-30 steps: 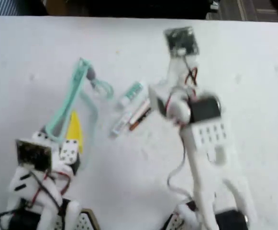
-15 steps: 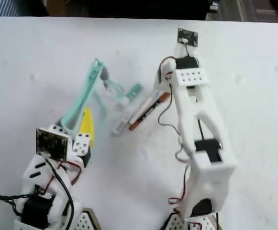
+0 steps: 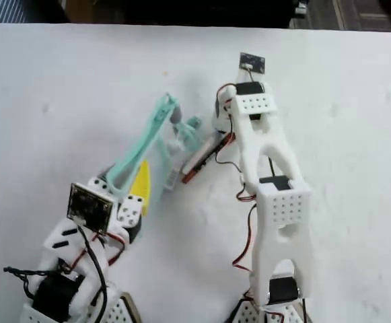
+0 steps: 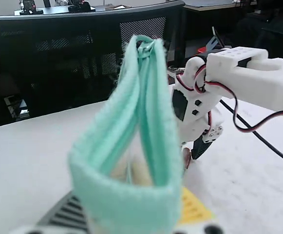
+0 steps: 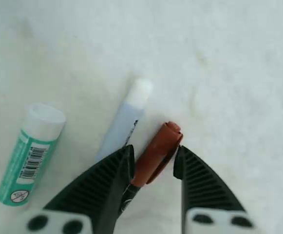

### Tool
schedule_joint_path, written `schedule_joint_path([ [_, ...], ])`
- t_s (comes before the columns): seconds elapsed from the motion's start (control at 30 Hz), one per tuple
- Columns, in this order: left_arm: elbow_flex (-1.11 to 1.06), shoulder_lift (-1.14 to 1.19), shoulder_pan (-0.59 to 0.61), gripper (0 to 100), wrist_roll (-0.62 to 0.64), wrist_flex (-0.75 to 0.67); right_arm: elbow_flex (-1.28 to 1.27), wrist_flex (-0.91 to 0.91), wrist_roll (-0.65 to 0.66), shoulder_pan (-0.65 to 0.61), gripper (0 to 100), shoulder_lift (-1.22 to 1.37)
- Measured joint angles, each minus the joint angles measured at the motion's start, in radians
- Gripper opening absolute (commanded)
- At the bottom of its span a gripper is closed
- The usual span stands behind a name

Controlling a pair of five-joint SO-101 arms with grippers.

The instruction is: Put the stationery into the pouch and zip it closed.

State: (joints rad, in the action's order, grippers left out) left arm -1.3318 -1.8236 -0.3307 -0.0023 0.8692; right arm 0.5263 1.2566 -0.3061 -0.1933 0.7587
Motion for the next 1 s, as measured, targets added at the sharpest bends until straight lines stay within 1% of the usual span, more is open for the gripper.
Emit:
schedule_joint_path([
  [0.13, 0.000, 0.000, -0.048, 2, 0.000, 0.000, 0.005, 0.000, 0.000, 0.000, 13.4, 0.017],
  [0.23, 0.000, 0.000, -0.058, 2, -0.002, 0.000, 0.009, 0.000, 0.000, 0.000, 13.2, 0.032],
  [0.3, 0.000, 0.000, -0.058, 2, -0.002, 0.000, 0.020, 0.000, 0.000, 0.000, 9.6, 0.046],
  [0.4, 0.000, 0.000, -0.058, 2, -0.002, 0.000, 0.028, 0.000, 0.000, 0.006, 0.9, 0.058],
  [0.47, 0.000, 0.000, -0.058, 2, -0.002, 0.000, 0.028, 0.002, 0.000, 0.008, 2.9, 0.061],
  [0.53, 0.000, 0.000, -0.058, 2, -0.002, 0.000, 0.028, 0.002, 0.000, 0.014, 1.6, 0.061],
  [0.87, 0.000, 0.000, -0.060, 2, -0.002, 0.000, 0.028, 0.002, 0.000, 0.014, 1.7, 0.066],
  [1.0, 0.000, 0.000, -0.097, 2, -0.002, 0.003, 0.028, 0.002, 0.000, 0.021, 1.7, 0.066],
])
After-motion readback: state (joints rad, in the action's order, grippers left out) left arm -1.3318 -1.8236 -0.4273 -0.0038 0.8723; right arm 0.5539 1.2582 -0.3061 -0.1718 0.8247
